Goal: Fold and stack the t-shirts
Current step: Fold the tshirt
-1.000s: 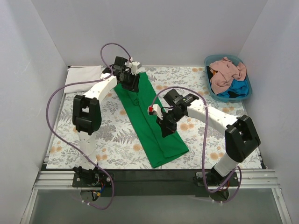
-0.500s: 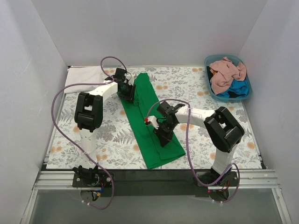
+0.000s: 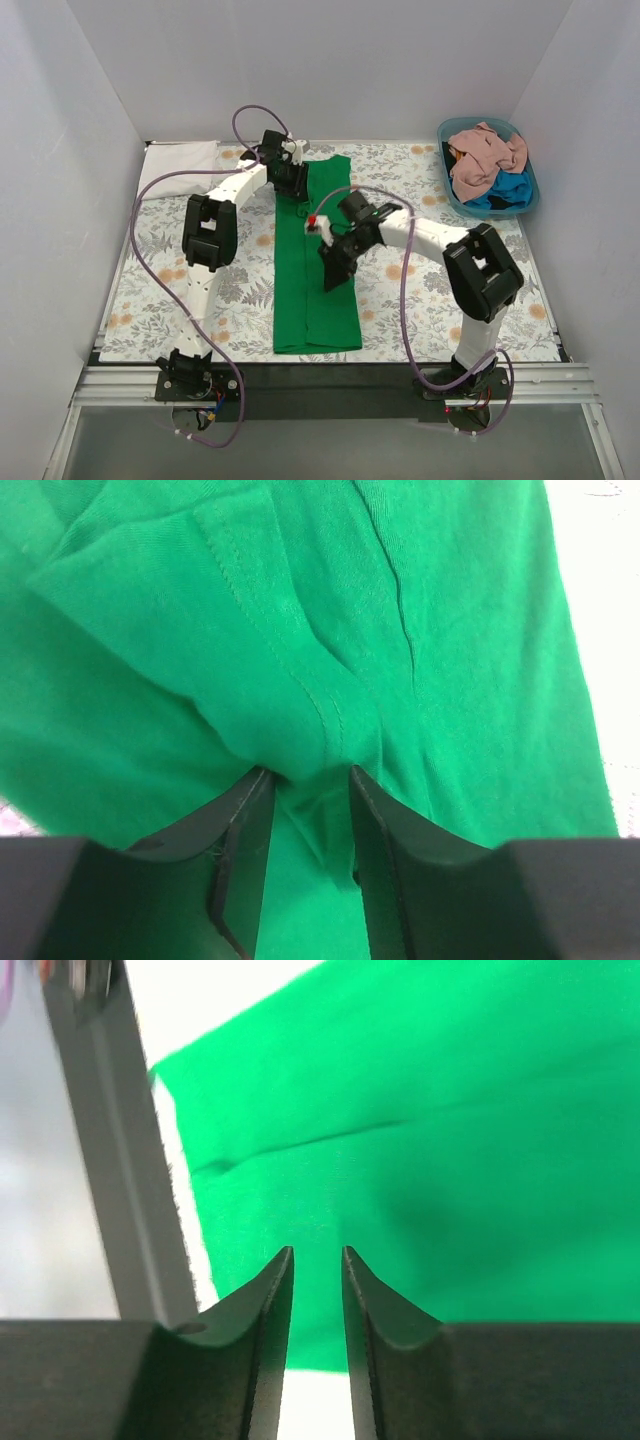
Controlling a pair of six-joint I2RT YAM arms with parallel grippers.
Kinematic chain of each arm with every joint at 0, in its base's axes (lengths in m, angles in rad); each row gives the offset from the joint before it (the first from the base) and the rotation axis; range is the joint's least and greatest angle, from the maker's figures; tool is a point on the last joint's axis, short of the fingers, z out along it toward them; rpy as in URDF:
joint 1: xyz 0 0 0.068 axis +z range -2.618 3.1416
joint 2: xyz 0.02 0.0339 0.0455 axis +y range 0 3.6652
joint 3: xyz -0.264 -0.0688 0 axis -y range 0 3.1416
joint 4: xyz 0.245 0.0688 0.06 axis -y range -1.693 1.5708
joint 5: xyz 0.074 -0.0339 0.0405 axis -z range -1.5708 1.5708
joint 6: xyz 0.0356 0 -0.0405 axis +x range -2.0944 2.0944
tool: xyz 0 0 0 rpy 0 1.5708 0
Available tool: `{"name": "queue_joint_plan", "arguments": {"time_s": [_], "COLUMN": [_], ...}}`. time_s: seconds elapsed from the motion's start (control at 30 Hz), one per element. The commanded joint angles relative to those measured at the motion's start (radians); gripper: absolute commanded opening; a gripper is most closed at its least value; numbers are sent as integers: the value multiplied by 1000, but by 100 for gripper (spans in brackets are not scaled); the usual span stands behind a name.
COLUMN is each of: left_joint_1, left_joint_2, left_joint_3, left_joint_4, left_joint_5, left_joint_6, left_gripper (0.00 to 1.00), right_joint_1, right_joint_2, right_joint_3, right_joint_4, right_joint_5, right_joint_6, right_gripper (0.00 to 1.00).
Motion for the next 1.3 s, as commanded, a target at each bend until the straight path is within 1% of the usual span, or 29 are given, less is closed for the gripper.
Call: {"name": "queue_joint_plan", "arguments": {"time_s": [0.0,0.03,0.1,0.13,0.17,0.23,0.27,0.3,0.37,0.4,0.43,0.5,0.6,0.77,0.87,0.93,1.07,1.2,1.27], "left_joint_1": [38,45,64,67,68,68,68,68,68,70,68,68,68,79,90,107,119,124,124], "left_joint_2": [-176,-248,-320,-378,-411,-454,-493,-507,-540,-555,-558,-560,-542,-457,-384,-319,-246,-215,-216], "left_joint_3": [-20,-79,-156,-193,-280,-363,-440,-489,-572,-650,-676,-745,-798,-789,-731,-660,-556,-507,-500], "left_joint_4": [-23,-10,9,26,33,46,52,64,113,127,147,164,195,202,199,187,176,175,176], "left_joint_5": [34,50,82,111,125,165,178,183,198,203,209,235,271,289,292,295,274,289,291], "left_joint_6": [-3,-2,-6,-12,-20,-28,-31,-48,-63,-78,-84,-95,-97,-118,-100,-107,-114,-140,-143], "left_gripper": [36,37,42,43,43,43,43,41,40,39,36,34,33,27,27,27,27,27,29], "right_joint_1": [-129,-141,-169,-174,-181,-200,-201,-203,-206,-207,-207,-207,-215,-229,-241,-255,-281,-315,-324], "right_joint_2": [-86,-81,-37,-13,14,93,118,170,219,262,284,331,365,391,432,454,514,572,584], "right_joint_3": [109,129,199,224,258,334,357,409,451,471,496,511,505,457,471,496,577,683,740], "right_joint_4": [12,14,21,26,23,29,37,43,46,50,51,57,69,139,172,190,207,205,204], "right_joint_5": [-52,-17,38,84,90,84,92,106,126,135,149,166,172,164,179,199,224,244,242], "right_joint_6": [33,37,65,79,92,137,158,178,224,238,255,276,290,309,310,309,297,280,278], "right_gripper": [34,34,34,32,31,29,27,25,21,20,17,14,10,9,10,14,17,21,24]}}
